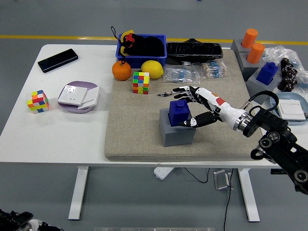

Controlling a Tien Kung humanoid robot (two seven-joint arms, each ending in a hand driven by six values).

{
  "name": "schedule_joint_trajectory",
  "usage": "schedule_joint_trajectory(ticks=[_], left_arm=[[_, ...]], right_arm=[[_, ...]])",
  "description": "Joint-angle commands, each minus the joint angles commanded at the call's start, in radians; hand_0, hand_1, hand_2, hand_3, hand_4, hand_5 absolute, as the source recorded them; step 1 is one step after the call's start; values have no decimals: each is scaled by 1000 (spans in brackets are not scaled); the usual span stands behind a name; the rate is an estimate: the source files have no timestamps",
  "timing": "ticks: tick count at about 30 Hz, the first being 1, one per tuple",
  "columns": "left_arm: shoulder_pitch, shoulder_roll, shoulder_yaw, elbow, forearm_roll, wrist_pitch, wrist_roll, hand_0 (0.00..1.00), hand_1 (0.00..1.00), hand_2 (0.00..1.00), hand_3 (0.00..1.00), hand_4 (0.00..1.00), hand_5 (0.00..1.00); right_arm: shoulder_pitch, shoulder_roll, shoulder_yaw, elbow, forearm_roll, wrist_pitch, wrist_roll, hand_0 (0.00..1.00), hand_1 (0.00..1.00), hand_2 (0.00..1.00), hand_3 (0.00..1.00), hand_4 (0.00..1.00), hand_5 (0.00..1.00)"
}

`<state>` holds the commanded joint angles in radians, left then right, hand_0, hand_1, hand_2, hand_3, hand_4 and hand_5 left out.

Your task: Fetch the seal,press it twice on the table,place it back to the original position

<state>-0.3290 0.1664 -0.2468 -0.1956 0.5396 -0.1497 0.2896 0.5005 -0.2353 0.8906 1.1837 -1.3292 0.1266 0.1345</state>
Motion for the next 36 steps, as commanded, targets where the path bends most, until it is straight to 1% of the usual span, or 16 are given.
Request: schedule_joint_trajectory(ticks=[4, 5, 10, 11, 16, 17, 22, 23, 28, 29, 34, 35, 36], left_arm=[[0, -2, 3, 1, -3, 0, 0, 721, 691, 681, 748, 679, 261], [0, -2, 3, 1, -3, 0, 0, 720, 691, 681, 748, 680, 260], [0, -3, 4, 1, -4, 0, 0, 720, 691, 681, 748, 680, 260], [0, -3, 4, 2, -5, 0, 0, 722, 691, 681, 748, 681, 260], [2, -2, 5, 2, -8, 1, -1, 722, 691, 681, 748, 681, 260], [2, -2, 5, 2, -9, 1, -1, 721, 692, 681, 748, 681, 259], [3, -3, 8, 3, -14, 2, -2, 721, 692, 681, 748, 681, 259], [2, -4, 9, 3, -15, 2, -3, 721, 691, 681, 749, 681, 259], [0, -5, 12, 3, -18, 2, -3, 721, 691, 681, 749, 681, 259], [0, -5, 11, 3, -16, 1, -2, 722, 692, 681, 748, 681, 259], [1, -3, 10, 3, -16, 1, -3, 722, 692, 681, 748, 681, 259], [1, -4, 9, 3, -15, 1, -2, 721, 692, 681, 748, 681, 258], [1, -4, 9, 3, -15, 1, -2, 721, 692, 681, 748, 681, 258]], right_arm=[[-2, 0, -7, -2, 6, -11, 3, 742, 692, 730, 818, 938, 2], [-2, 0, -8, -2, 6, -12, 3, 703, 630, 670, 774, 900, 2], [-2, 1, -19, -7, 16, -28, 10, 703, 630, 670, 774, 900, 2], [-2, 1, -21, -7, 16, -29, 10, 648, 562, 614, 745, 872, 2], [-1, 1, -30, -11, 16, -34, 11, 648, 562, 614, 745, 872, 2], [-1, 1, -33, -12, 16, -35, 11, 614, 519, 561, 705, 844, 2], [-1, 1, -43, -16, 21, -49, 21, 614, 519, 561, 705, 844, 2], [0, 1, -45, -17, 22, -54, 23, 585, 467, 498, 640, 792, 2], [5, 2, -50, -21, 23, -84, 39, 585, 467, 498, 640, 792, 2], [5, 1, -50, -22, 22, -88, 41, 550, 410, 422, 492, 762, 2], [6, 1, -51, -18, 40, -113, 54, 550, 410, 422, 492, 762, 2], [6, 1, -50, -15, 42, -114, 54, 531, 384, 408, 457, 741, 2], [6, 1, -49, -14, 43, -114, 54, 531, 384, 408, 457, 741, 2]])
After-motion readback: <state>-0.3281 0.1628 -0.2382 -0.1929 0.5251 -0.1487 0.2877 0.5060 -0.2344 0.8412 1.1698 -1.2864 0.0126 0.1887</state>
